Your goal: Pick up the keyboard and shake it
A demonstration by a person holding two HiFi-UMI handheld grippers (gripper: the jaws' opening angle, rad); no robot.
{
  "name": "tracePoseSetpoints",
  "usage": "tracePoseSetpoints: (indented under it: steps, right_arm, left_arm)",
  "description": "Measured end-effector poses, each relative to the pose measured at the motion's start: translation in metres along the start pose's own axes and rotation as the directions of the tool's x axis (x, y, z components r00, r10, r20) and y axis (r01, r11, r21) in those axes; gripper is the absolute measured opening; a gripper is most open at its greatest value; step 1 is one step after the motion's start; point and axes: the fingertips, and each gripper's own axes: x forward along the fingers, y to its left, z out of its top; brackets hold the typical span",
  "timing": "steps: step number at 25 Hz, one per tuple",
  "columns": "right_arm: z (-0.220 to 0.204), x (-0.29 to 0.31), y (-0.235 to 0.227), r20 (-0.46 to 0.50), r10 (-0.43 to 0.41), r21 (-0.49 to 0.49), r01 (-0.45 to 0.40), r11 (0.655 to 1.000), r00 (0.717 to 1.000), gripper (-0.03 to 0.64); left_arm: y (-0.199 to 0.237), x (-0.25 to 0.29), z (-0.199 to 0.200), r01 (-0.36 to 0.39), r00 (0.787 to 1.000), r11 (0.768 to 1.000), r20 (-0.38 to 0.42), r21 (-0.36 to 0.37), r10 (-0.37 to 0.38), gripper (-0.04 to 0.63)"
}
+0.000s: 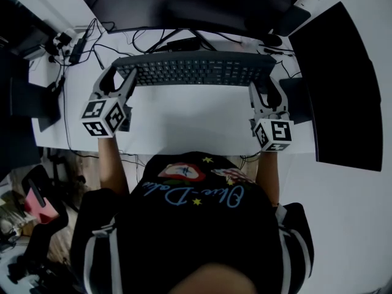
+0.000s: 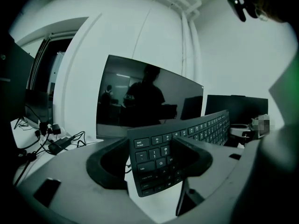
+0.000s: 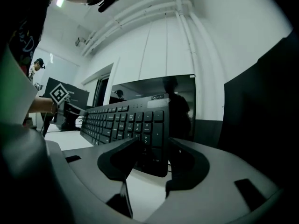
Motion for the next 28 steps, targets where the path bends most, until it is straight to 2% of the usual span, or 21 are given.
tracePoseSetpoints:
  steps: [6,14,28]
  right_arm:
    - [0.026,-0.001,-0.001,0.079,-0.016,-0.058,0.021,0.998,0.997,0.184]
    - [0.058,-0.009,0.000,0.202,-0.030,-0.131,0.058,0.990,0.979,0.184]
    - [0.105,-0.028,0.001,0.333,-0.050,-0.207,0.124,0.971,0.942,0.184]
  left_arm:
    - [-0.002,-0.008,0.024,-0.007,0.998,1.000,0.065,0.023,0.006,0.266]
    - [-0.007,-0.021,0.051,-0.012,0.988,0.999,0.155,0.047,0.005,0.267]
    - [-0.019,-0.042,0.096,-0.023,0.964,0.994,0.265,0.104,-0.005,0.267]
